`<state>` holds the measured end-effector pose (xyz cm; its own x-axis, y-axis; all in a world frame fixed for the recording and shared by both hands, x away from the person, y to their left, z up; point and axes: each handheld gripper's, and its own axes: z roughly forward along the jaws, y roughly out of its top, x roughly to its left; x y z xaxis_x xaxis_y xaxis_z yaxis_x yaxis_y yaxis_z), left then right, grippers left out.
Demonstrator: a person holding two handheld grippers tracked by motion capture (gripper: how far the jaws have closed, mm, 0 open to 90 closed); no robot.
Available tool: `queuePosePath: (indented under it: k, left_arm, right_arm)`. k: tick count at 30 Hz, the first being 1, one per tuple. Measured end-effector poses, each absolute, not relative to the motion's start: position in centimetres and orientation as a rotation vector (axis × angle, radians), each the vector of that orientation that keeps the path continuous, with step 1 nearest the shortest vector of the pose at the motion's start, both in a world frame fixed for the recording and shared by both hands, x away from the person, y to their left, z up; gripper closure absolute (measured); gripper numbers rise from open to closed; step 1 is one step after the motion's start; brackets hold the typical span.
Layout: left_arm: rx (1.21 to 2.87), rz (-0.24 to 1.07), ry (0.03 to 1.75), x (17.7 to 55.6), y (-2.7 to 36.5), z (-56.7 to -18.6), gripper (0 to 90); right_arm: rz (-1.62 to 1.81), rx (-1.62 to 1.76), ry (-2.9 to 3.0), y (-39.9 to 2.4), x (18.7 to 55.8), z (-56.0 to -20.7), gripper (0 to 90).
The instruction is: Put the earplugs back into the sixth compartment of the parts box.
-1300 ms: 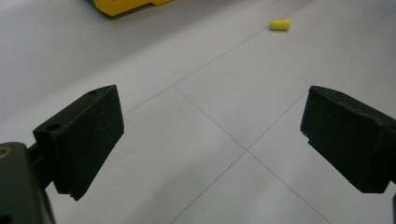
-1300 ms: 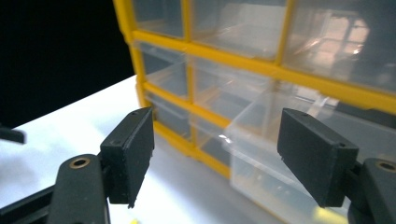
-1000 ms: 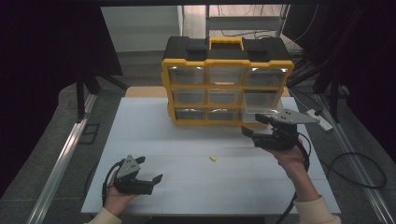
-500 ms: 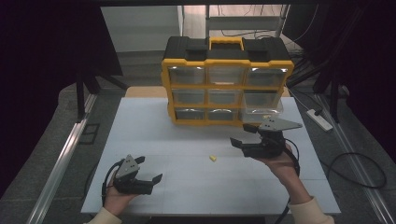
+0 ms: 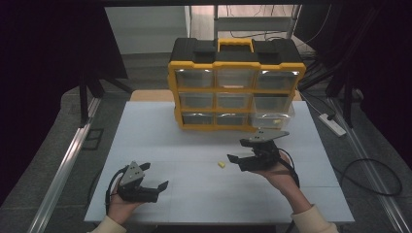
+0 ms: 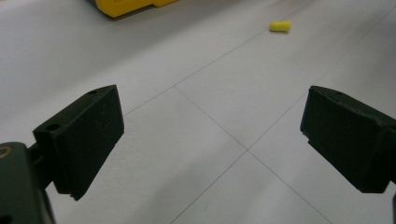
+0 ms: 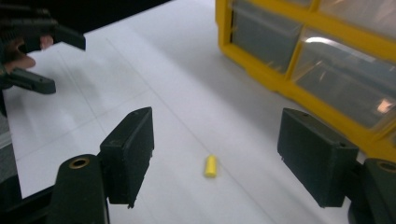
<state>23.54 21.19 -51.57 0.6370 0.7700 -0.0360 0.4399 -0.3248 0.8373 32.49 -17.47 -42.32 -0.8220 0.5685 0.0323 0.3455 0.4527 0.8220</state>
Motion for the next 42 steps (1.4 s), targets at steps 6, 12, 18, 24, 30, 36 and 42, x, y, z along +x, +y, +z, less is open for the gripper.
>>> queuePosePath:
  k: [6, 12, 18, 24, 30, 36, 42]
  left_arm:
    - [1.965, 0.469, 0.953, 23.6, 21.2, -51.6, 5.7]
    - [1.964, 0.468, 0.951, 23.5, 21.2, -51.5, 5.6]
    - [1.963, 0.464, 0.952, 23.6, 21.2, -51.6, 5.7]
    - [1.967, 0.466, 0.947, 23.6, 21.1, -51.5, 5.7]
    - [1.97, 0.461, 0.948, 23.6, 21.1, -51.6, 5.7]
    - [1.968, 0.461, 0.948, 23.6, 21.1, -51.6, 5.7]
    - [1.969, 0.461, 0.947, 23.6, 21.1, -51.6, 5.7]
  right_arm:
    - [1.26, 0.793, 2.505, -16.7, 32.8, -43.4, 26.8]
    - [1.2, 0.801, 2.535, -16.1, 33.2, -44.5, 26.6]
    - [1.135, 0.81, 2.583, -15.2, 33.7, -46.1, 26.4]
    - [1.078, 0.816, 2.608, -14.6, 34.2, -47.1, 26.2]
    - [1.019, 0.815, 2.638, -13.8, 34.9, -48.4, 26.2]
    - [0.963, 0.839, 2.646, -12.9, 35.4, -49.7, 26.1]
    - [0.892, 0.839, 2.642, -12.3, 36.0, -50.9, 27.5]
